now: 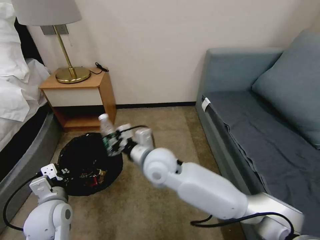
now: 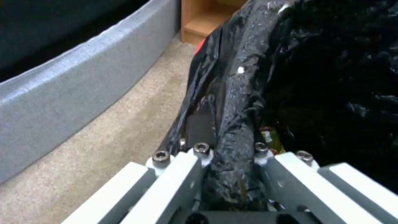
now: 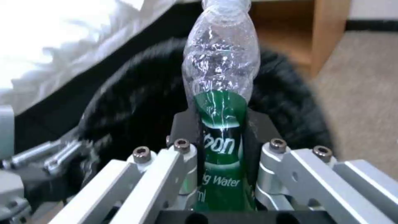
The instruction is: Pick up the trash bin, then pick up the garbage on the floor and place it into the trash bin.
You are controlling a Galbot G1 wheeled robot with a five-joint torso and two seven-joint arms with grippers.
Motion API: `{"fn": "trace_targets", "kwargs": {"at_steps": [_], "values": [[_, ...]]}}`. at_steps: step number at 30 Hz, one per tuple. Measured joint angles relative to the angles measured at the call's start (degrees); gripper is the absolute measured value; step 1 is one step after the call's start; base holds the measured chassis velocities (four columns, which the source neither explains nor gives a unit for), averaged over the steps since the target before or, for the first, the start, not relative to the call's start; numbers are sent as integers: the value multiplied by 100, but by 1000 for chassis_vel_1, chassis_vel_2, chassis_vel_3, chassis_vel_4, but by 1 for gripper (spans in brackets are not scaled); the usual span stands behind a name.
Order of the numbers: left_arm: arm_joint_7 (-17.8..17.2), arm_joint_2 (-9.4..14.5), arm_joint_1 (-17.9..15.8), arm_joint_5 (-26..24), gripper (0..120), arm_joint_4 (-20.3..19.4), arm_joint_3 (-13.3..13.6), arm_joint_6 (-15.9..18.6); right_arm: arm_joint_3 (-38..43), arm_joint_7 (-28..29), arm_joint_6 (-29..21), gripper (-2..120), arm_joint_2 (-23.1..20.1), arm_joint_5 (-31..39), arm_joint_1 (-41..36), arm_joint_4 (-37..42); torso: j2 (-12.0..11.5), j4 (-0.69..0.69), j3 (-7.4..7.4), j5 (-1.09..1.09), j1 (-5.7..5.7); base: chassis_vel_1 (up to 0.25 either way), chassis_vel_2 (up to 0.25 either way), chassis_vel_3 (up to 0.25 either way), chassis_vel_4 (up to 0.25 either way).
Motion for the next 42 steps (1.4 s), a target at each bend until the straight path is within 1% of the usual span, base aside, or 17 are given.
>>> {"fn": "trace_targets", "kwargs": {"at_steps": [6, 10, 12, 16, 19, 20, 22, 24, 27, 28, 30, 32, 33, 34, 37, 38, 42], "values": [[0, -41, 18, 49, 2, -47, 42, 2, -264, 7, -60, 16, 132, -82, -15, -214, 0, -1, 0, 0, 0, 0, 0, 0, 0], [2, -67, 14, 79, 2, -50, 71, 2, -315, -2, -83, 26, 158, -128, -52, -222, 0, -1, 0, 0, 0, 0, 0, 0, 0], [2, -94, 4, 108, 2, -49, 105, 2, -332, -5, -84, 38, 178, -171, -73, -234, 0, -1, 0, 1, 0, 0, 0, 0, 0], [4, -123, 2, 134, 2, -46, 137, 2, -333, -23, -84, 47, 173, -237, -82, -234, 0, -1, 0, 1, 0, 0, 0, 0, 0], [4, -149, 20, 147, 2, -46, 175, 2, -292, -62, -83, 62, 125, -292, -82, -220, 0, -1, 0, 1, 0, 0, 0, 0, 0], [4, -149, 20, 147, 2, -46, 175, 2, -292, -62, -83, 62, 125, -292, -82, -220, 0, -1, 0, 1, 0, 0, 0, 0, 0], [4, -157, 25, 146, 2, -47, 193, 3, -264, -88, -83, 74, 100, -329, -82, -190, 0, -2, 0, 1, 0, 0, 0, 0, 0], [2, -157, 25, 146, 2, -48, 195, 3, -255, -93, -83, 78, 91, -338, -82, -175, 0, -1, 0, 1, 0, 0, 0, 0, 0], [-64, -157, 28, 39, 2, -64, 209, 30, -198, -110, -67, 92, 58, -443, -91, -144, 0, -1, 0, 1, 0, 0, 0, 0, 0], [-64, -157, 28, 39, 2, -64, 209, 30, -198, -110, -67, 92, 58, -443, -91, -144, 0, -1, 0, 1, 0, 0, 0, 0, 0], [-284, -148, 46, -242, 2, -66, 210, 114, -78, -120, -55, 98, 5, -483, -94, -46, 0, -1, 0, 1, 0, 0, 0, 0, 0], [-556, -121, 59, -608, 2, -67, 202, 202, 12, -134, -51, 99, -49, -492, -80, 71, 0, -1, 0, 2, 0, 0, 0, 0, 0], [-556, -121, 59, -608, 2, -67, 202, 202, 12, -134, -51, 99, -49, -492, -80, 71, 0, -1, 0, 2, 0, 0, 0, 0, 0], [-695, -106, 58, -809, 2, -67, 200, 240, 49, -138, -50, 100, -81, -497, -70, 122, 0, -1, 0, 1, 0, 0, 0, 0, 0], [-1303, -49, 23, -1868, 2, 22, 181, 413, 194, -159, -32, 100, -215, -560, -54, 292, 0, -2, 0, 1, 0, 0, 0, 0, 0], [-1303, -49, 23, -1868, 2, 22, 181, 413, 194, -159, -32, 100, -215, -560, -54, 292, 0, -2, 0, 1, 0, 0, 0, 0, 0], [-1795, -48, 40, -2662, 2, 194, 145, 492, 324, -181, 0, 100, -301, -638, -121, 365, 0, -2, 0, 2, 0, 0, 0, 0, 0]]}}
